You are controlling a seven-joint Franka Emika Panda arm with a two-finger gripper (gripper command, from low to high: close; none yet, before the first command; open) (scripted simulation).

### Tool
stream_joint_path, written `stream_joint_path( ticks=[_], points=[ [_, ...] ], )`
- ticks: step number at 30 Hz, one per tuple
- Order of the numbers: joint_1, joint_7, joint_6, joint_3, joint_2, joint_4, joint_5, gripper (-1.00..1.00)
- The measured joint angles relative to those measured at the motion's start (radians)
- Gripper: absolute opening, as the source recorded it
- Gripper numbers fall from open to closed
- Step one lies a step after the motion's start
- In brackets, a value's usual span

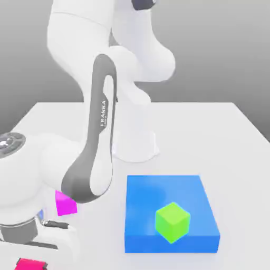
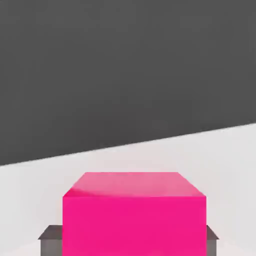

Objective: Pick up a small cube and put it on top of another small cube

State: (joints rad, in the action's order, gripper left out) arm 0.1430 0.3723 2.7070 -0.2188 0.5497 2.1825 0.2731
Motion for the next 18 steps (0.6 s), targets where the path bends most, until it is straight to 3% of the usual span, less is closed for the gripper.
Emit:
stream_joint_path(
  ticks=[5, 18],
  points=[
    [-0.031, 0.025, -0.097, -0.055, -0.158, 0.058, -0.075, -1.0],
    [0.056, -0.223, -0.082, -0.15, -0.609, 0.506, -0.354, -1.0]
  ],
)
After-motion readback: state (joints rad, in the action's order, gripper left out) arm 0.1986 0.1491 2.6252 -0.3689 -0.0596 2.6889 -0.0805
